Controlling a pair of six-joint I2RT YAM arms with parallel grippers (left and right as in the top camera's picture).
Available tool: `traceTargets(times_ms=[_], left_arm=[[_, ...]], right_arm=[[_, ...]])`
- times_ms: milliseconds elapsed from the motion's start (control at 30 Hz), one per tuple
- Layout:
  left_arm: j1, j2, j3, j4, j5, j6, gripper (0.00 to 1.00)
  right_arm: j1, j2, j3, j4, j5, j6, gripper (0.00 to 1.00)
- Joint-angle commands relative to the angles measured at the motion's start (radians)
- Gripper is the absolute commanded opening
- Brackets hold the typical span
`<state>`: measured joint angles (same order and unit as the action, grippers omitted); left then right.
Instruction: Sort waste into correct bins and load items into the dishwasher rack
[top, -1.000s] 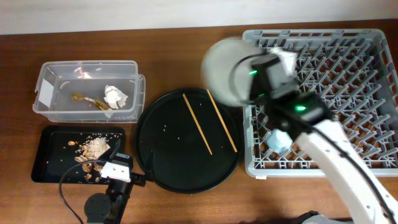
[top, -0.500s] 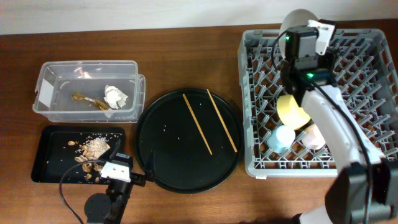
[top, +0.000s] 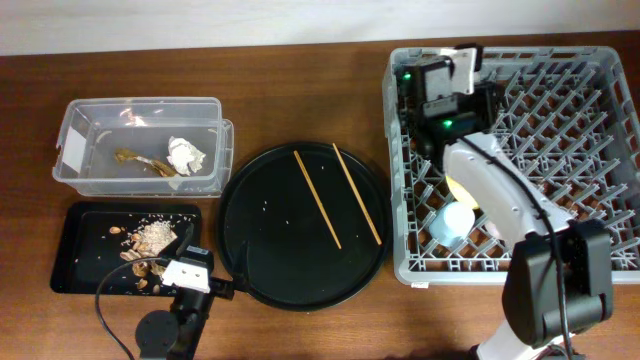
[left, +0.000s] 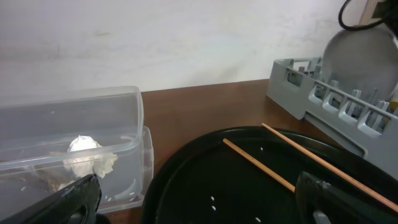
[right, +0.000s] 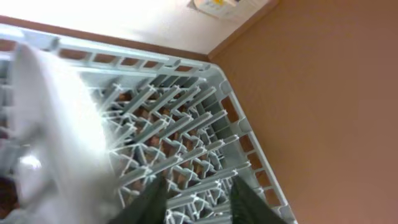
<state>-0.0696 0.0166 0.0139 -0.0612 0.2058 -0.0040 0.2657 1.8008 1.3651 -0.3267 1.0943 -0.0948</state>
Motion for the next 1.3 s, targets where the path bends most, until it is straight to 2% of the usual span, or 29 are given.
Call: traceTargets(times_ms=[0,67,133,200,333,367,400,433,500,567,700,800,900,1000,1067,1167,1267], left_arm=[[0.007,-0.003,-0.003,-0.003,0.008,-0.006,0.99],[0.007,-0.003,-0.003,-0.003,0.008,-0.006,0.99],[0.007,-0.003,-0.003,-0.003,0.008,-0.006,0.99],[0.007,-0.003,-0.003,-0.003,0.008,-0.006,0.99],[0.007,-0.003,-0.003,-0.003,0.008,-0.006,0.99],[0.007,-0.003,-0.003,-0.003,0.008,-0.006,0.99],[0.007,-0.003,-0.003,-0.003,0.008,-0.006,0.99],[0.007,-0.003,-0.003,-0.003,0.008,-0.006,0.99],[0.007,-0.003,-0.003,-0.003,0.008,-0.006,0.99],[0.007,-0.003,-0.003,-0.003,0.008,-0.006,0.99],[0.007,-0.003,-0.003,-0.003,0.008,-0.006,0.99],[0.007,-0.003,-0.003,-0.003,0.008,-0.006,1.0],[0.007,-0.003,-0.003,-0.003,0.008,-0.006,0.99],[0.007,-0.003,-0.003,-0.003,0.008,-0.006,0.99],[0.007,-0.003,-0.003,-0.003,0.008,-0.006,0.99],[0.007,-0.003,-0.003,-0.003,0.008,-0.006,0.99],[0.007,-0.003,-0.003,-0.003,0.008,-0.006,0.99]], right_arm=[[0.048,0.001,0.004,0.001,0.143,-0.006,0.46],[0.07,-0.017,0.005,0.0,0.203,-0.009,0.5],[0.1,-0.059,0.01,-0.021,0.169,-0.034,0.53],[0.149,-0.142,0.024,-0.148,-0.092,-0.044,0.58],[0.208,-0.279,0.085,-0.43,-0.651,0.142,0.63],[0.214,-0.296,0.091,-0.467,-0.757,0.168,0.63],[0.225,-0.319,0.092,-0.518,-0.934,0.2,0.57],[0.233,-0.323,0.092,-0.55,-1.023,0.219,0.52],[0.26,-0.311,0.089,-0.626,-1.17,0.265,0.49],[0.321,-0.264,0.057,-0.676,-1.196,0.318,0.49],[0.397,-0.133,0.016,-0.629,-1.186,0.317,0.5],[0.4,-0.019,0.016,-0.534,-1.138,0.317,0.5],[0.381,0.115,0.017,-0.42,-1.156,0.317,0.47],[0.377,0.21,0.017,-0.38,-1.196,0.317,0.43],[0.38,0.252,0.017,-0.378,-1.236,0.317,0.35],[0.389,0.282,0.017,-0.408,-1.241,0.317,0.04],[0.387,0.234,0.021,-0.44,-1.239,0.325,0.04]])
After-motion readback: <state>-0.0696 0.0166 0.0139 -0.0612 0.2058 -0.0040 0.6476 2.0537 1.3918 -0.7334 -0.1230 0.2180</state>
